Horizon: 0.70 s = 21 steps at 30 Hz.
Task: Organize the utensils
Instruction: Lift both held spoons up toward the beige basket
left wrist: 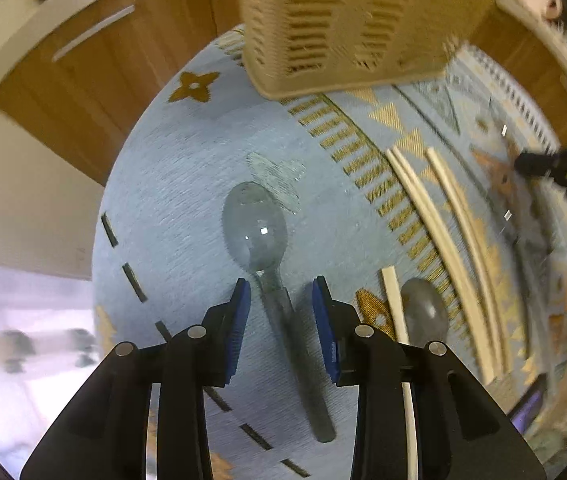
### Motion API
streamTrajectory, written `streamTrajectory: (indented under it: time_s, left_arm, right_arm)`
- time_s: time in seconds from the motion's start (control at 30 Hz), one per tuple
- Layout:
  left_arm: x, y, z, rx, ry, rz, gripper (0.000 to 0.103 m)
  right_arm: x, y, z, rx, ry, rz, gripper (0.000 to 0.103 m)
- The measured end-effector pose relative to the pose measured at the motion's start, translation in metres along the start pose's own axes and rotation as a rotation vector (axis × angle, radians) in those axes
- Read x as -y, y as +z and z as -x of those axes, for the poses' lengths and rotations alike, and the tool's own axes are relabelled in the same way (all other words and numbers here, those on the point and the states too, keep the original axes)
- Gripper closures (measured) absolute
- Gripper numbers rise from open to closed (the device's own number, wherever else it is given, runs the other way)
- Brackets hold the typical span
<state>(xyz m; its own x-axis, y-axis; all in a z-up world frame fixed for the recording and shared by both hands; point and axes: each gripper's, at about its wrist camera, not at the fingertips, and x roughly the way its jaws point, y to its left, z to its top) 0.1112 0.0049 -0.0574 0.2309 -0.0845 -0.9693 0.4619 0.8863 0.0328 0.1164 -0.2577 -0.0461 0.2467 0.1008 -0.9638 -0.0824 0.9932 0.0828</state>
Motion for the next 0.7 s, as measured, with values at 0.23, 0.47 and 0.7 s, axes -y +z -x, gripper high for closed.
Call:
streamTrajectory:
  time_s: [0.23, 0.47, 0.7]
  left_arm:
    - [0.028, 0.006, 0.000, 0.001, 0.066, -0.059, 0.092]
    - [0.019, -0.002, 0.016, 0.110, 0.018, 0.013, 0.093]
    - [0.012, -0.009, 0.082, 0.369, -0.047, 0.062, 0.093]
  right_arm:
    - [-0.022, 0.000, -0.004, -0.009, -0.058, 0.058, 0.093]
    - [-0.022, -0.016, 0.010, 0.070, 0.047, 0.035, 0.093]
    - [-0.019, -0.033, 0.077, 0.281, 0.145, 0.039, 0.093]
